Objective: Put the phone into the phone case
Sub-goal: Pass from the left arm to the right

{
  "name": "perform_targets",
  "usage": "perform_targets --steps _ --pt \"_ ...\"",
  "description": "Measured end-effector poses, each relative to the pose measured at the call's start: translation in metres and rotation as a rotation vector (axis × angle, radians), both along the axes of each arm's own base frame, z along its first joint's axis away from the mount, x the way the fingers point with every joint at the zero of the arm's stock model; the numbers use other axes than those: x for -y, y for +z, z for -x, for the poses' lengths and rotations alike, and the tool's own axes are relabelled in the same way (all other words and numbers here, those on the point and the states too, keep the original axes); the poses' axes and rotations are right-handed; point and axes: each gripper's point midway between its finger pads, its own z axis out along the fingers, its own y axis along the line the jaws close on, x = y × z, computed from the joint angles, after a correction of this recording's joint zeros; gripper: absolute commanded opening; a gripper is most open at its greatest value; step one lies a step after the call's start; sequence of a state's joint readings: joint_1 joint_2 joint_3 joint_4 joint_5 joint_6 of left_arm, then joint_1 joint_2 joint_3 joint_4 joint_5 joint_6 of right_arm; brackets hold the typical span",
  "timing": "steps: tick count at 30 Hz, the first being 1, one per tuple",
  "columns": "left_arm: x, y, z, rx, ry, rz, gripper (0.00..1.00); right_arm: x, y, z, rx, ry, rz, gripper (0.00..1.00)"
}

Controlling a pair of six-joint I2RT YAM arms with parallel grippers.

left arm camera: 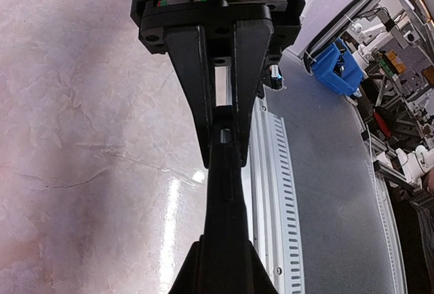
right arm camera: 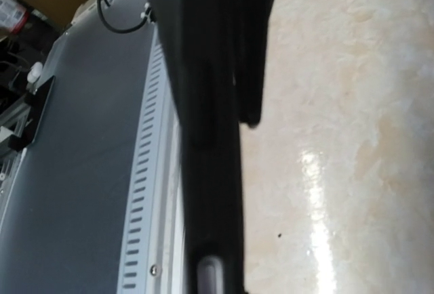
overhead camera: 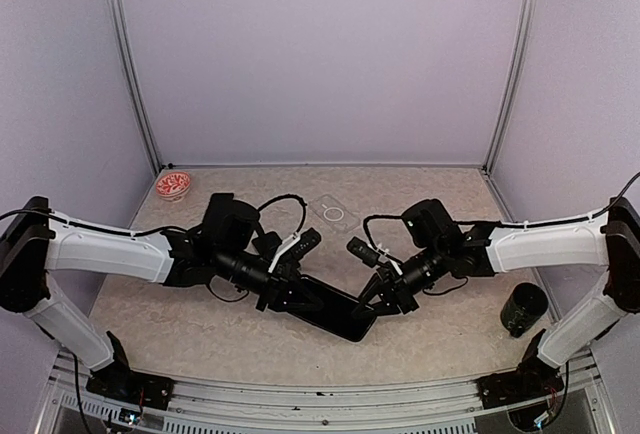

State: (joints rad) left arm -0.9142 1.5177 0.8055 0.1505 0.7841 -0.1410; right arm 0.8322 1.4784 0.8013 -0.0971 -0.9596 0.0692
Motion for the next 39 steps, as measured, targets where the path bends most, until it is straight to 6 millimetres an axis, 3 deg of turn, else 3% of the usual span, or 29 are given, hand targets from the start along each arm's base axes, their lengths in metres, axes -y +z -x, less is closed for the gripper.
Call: perform_targets --steps 3,9,11,14,20,29,36,39 --pt "0.000 -0.002 0.001 -0.006 -0.002 -0.007 0.02 0.000 -0.003 0.002 -0.002 0.011 0.003 0.00" --pt "0.000 -0.003 -0.001 -0.006 0.015 -0.012 0.31 -0.001 -0.004 0.002 -0.001 0.014 0.003 0.00" --pt "0.002 0.000 -0.008 0.017 0.048 0.006 0.35 -0.002 -0.004 0.003 -0.010 0.011 0.009 0.00" --pt "-0.001 0.010 -0.021 0.043 0.109 0.060 0.51 -0.004 -0.004 0.004 -0.012 0.008 0.011 0.00" --pt "-0.028 0.030 -0.050 0.043 0.263 0.171 0.74 -0.006 -0.004 0.000 -0.006 -0.017 0.015 0.00" --pt "-0.062 0.061 -0.066 0.070 0.441 0.318 0.86 -0.011 0.001 -0.017 0.026 -0.104 0.000 0.00" --pt "-0.082 0.075 -0.071 0.083 0.550 0.394 0.98 -0.012 0.009 -0.039 0.038 -0.224 -0.025 0.00" --pt "-0.088 0.077 -0.073 0.082 0.587 0.420 0.99 -0.008 0.020 -0.051 0.054 -0.293 -0.051 0.00"
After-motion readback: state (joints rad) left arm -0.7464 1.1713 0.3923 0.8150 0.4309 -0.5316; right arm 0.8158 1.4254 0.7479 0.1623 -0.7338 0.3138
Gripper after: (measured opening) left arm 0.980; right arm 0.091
